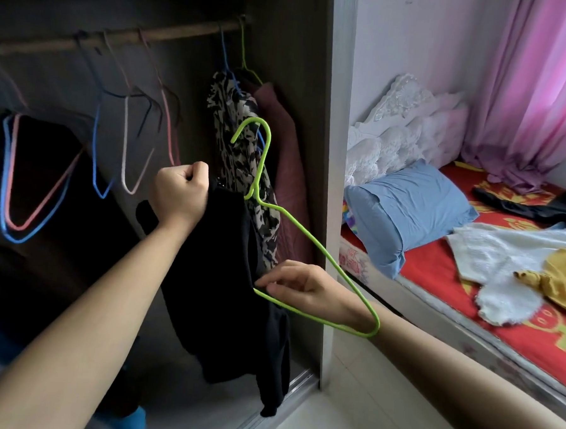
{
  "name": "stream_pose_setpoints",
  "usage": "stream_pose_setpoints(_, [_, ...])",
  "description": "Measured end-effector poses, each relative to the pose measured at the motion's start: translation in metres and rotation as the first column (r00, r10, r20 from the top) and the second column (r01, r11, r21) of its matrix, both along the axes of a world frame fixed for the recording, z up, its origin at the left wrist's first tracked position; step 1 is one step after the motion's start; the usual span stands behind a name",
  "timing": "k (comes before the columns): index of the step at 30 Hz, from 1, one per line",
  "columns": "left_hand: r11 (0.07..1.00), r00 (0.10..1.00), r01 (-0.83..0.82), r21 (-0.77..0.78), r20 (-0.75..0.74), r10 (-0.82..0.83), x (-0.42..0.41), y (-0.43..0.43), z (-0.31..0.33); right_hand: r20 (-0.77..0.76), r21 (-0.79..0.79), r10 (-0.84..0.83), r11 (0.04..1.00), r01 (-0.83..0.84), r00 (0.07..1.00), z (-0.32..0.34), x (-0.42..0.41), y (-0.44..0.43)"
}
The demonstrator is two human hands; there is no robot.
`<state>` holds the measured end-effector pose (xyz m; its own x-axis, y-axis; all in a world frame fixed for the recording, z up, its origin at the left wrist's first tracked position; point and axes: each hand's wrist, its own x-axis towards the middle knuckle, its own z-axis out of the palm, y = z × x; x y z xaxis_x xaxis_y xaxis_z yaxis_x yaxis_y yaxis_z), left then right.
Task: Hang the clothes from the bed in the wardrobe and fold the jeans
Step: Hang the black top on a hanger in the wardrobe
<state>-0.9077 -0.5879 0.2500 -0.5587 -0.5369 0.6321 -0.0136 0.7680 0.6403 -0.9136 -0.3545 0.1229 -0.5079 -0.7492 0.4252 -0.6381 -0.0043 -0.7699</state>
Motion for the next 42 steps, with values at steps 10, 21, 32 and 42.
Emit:
stream_pose_setpoints(10, [0.994,0.995,-0.09,0.063,-0.029,0.092,0.0,-0.006,-0.004,-0.351,0.067,-0.167,0.977,0.203,0.921,-0.016,0.009,-0.007])
stream_pose_setpoints(21, [0.99,0.991,-0.129,0.059,-0.036,0.132,-0.009,0.004,-0.014,-0.325,-0.125,-0.219,0.974,0.188,0.92,0.002,0.037,-0.018])
stream_pose_setpoints(32, [0.959,0.96,-0.276,-0.067,-0.079,0.27,-0.015,-0.031,-0.017,-0.158,0.057,-0.499,0.857,0.513,0.852,-0.003,0.007,0.047])
stream_pose_setpoints(42, [0.963,0.965,-0.262,-0.064,-0.024,0.261,-0.014,-0.035,-0.021,-0.045,-0.158,-0.732,0.677,0.718,0.68,-0.008,0.016,0.065])
